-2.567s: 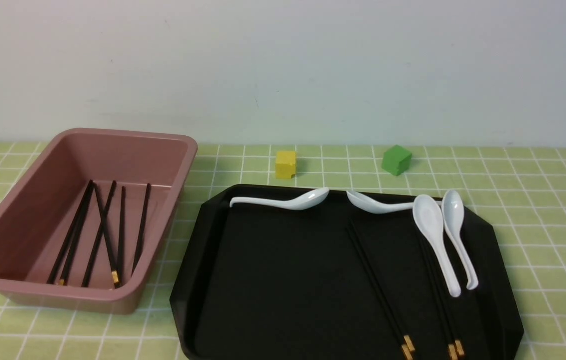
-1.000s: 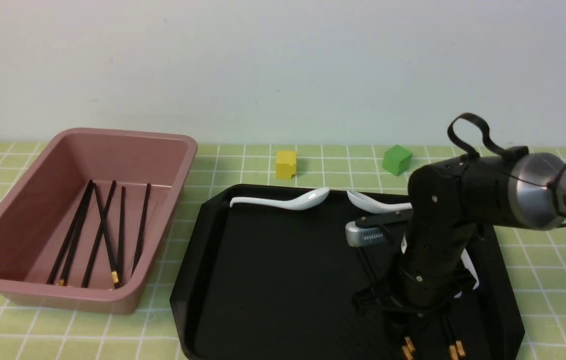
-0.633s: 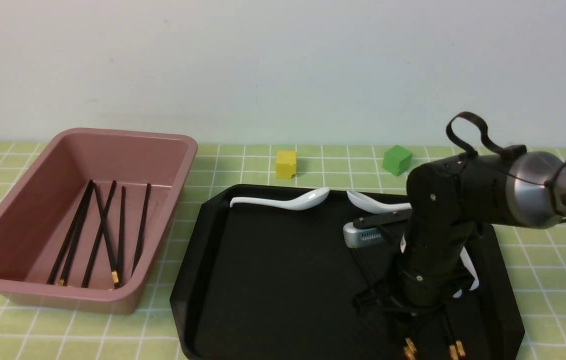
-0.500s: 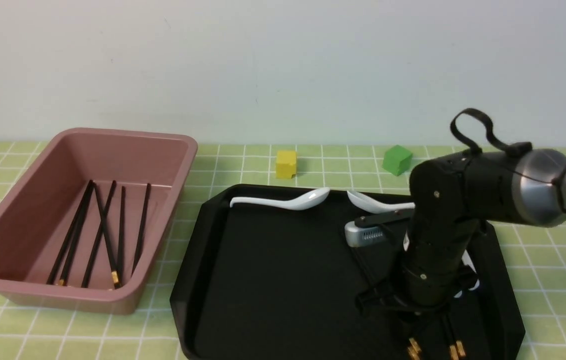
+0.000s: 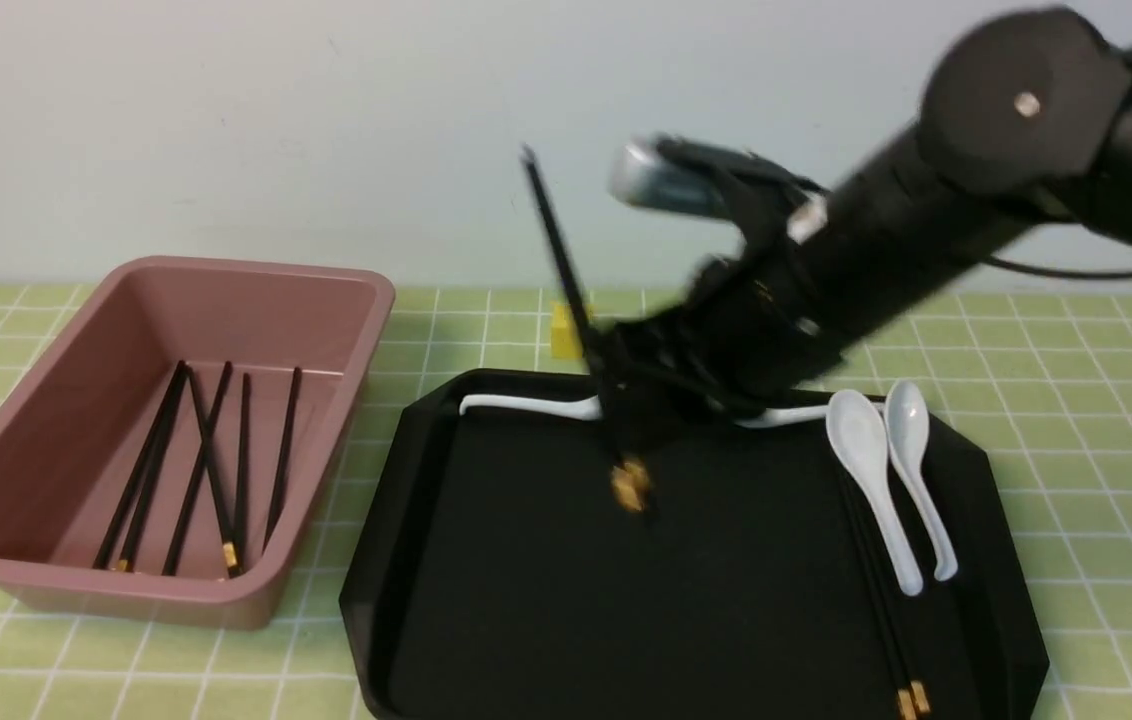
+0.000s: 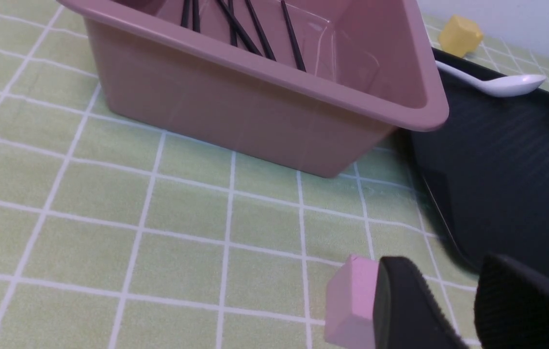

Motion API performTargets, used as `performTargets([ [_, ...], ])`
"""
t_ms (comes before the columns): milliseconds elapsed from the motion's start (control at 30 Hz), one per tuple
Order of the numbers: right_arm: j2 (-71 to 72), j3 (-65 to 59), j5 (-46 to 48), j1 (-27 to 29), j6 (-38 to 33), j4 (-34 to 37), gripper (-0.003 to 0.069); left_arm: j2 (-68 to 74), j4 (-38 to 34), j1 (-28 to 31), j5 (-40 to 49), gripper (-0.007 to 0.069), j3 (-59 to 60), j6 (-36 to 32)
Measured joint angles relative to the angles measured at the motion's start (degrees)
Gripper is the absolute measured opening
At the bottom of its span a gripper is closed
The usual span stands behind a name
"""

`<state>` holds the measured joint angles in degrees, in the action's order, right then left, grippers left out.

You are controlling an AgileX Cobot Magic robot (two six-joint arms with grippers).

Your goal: On green tablecloth take chopsticks from black tray and put them in box.

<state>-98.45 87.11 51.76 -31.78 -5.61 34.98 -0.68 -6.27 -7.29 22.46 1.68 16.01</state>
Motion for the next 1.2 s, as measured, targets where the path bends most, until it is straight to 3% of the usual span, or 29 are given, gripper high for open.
performTargets([
  [367,-24.3,17.88,-31.33,-14.18,-20.75,21.24,0.0137,0.0,0.0,0.0,0.0,0.0238,0.0,0.0],
  [600,-32.74,20.17,-37.91,-16.29,-23.53,29.16,0.0207,0.0,0.0,0.0,0.0,0.0238,0.0,0.0],
  [733,-33.15,20.25,-35.05,-16.11,-23.53,29.55,0.0246,0.0,0.0,0.0,0.0,0.0238,0.0,0.0],
  [867,-31.34,20.51,-27.14,-14.99,-22.83,29.62,0.0155,0.0,0.0,0.0,0.0,0.0238,0.0,0.0],
  [967,-28.29,20.51,-19.42,-13.03,-22.1,27.94,0.0047,0.0,0.0,0.0,0.0,0.0238,0.0,0.0],
  [1033,-24.96,20.51,-14.33,-11.48,-20.68,25.7,-0.0005,0.0,0.0,0.0,0.0,0.0238,0.0,0.0],
  [1133,-20.17,20.53,-7.77,-9.34,-17.28,21.05,-0.0008,0.0,0.0,0.0,0.0,0.0238,0.0,0.0],
  [1200,-14.36,20.71,0.15,-7.22,-12.83,12.98,-0.0001,0.0,0.0,0.0,0.0,0.0238,0.0,0.0],
])
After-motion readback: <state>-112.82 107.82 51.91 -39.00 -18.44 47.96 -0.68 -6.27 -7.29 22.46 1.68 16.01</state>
